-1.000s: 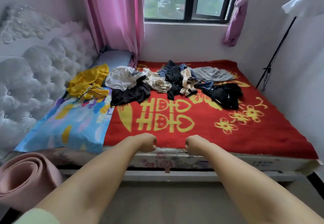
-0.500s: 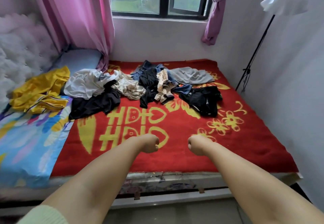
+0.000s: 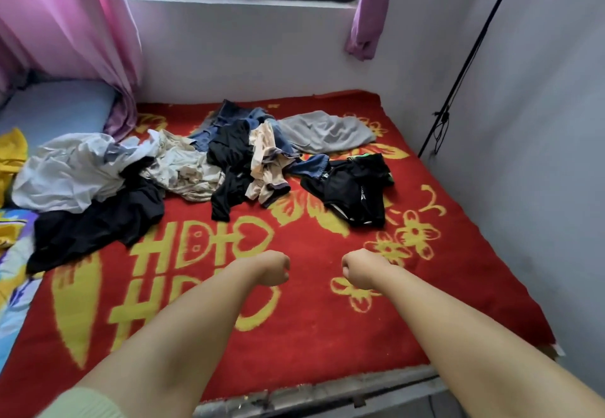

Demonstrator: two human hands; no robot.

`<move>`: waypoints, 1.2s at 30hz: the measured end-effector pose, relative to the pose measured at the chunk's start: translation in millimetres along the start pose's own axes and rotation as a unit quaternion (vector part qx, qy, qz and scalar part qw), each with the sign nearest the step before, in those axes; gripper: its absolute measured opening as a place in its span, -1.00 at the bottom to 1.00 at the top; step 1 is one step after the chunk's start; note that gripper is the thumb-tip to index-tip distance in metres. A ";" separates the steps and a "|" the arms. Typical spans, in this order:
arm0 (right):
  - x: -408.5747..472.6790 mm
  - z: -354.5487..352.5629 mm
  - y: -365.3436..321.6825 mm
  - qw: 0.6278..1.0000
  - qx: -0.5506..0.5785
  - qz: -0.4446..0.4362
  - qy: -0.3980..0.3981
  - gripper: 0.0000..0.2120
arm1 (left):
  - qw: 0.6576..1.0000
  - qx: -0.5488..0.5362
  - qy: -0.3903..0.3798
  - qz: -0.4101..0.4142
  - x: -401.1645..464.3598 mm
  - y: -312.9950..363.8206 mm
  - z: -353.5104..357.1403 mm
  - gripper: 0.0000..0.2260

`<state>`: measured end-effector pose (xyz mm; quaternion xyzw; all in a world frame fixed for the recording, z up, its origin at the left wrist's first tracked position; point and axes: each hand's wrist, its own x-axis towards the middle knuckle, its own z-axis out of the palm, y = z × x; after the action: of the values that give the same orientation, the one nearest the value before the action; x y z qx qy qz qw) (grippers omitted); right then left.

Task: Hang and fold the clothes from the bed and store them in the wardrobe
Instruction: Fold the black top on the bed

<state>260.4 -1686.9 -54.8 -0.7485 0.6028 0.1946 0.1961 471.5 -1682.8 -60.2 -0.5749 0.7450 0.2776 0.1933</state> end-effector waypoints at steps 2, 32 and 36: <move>26.0 -12.1 16.0 1.000 0.014 0.016 0.001 -0.70 | 1.000 -0.003 -0.003 0.012 35.3 -1.5 -22.4 -0.66; 429.2 78.9 203.1 0.995 -0.060 0.048 0.070 -0.66 | 0.960 -0.123 -0.081 -0.237 394.9 44.2 123.5 -0.05; 439.6 77.2 210.6 0.994 -0.031 0.019 0.103 -0.78 | 0.960 -0.120 -0.086 -0.239 395.9 42.2 132.7 -0.05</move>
<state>136.9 -2050.6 -364.6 -0.7588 0.6276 0.1389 0.1056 322.0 -1887.3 -394.9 -0.7292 0.5274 0.3592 0.2471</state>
